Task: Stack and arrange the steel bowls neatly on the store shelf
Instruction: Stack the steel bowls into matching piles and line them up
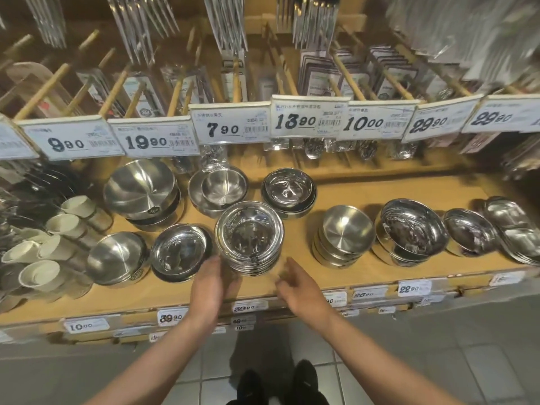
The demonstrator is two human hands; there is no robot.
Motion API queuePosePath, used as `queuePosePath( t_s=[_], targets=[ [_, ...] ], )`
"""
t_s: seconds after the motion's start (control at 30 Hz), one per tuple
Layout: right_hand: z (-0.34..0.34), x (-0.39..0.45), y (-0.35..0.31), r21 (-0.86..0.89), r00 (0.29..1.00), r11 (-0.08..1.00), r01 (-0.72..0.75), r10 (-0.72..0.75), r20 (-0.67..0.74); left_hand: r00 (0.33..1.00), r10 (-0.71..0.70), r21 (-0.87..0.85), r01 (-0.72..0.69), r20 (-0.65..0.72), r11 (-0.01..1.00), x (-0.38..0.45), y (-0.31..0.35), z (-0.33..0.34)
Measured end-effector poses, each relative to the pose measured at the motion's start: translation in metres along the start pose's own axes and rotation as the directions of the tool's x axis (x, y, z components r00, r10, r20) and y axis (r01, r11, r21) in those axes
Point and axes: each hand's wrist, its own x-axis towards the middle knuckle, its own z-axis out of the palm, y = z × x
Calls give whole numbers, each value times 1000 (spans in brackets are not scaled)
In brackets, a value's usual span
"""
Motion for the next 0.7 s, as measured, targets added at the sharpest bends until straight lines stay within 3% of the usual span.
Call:
queuePosePath(
  t_s=[0.1, 0.17, 0.23, 0.37, 0.47, 0.7],
  targets=[
    [-46, -19, 24, 117, 989, 990, -82, 96, -113, 994, -94, 3, 95, -58, 996, -18, -34, 18],
    [-83, -26, 37, 58, 965, 992, -110, 121, -234, 988, -157, -27, 157, 11, 987, -28, -44, 42],
    [-112, -23, 42, -43, 946, 994, -98, 79, -315, 986, -129, -29, 133, 104, 991, -32, -38, 70],
    [-140, -6, 33, -111, 963, 994, 20, -49, -264, 965, 63, 137, -100, 253, 986, -25, -16, 120],
    [-148, 9, 36, -66, 974, 990, 123, -133, -182, 956, 125, 202, -182, 266, 962, -15, -2, 148],
    [-144, 27, 36, -31, 974, 976, 214, -216, -73, 964, 143, 134, -176, 225, 975, -7, -1, 159]
  ],
)
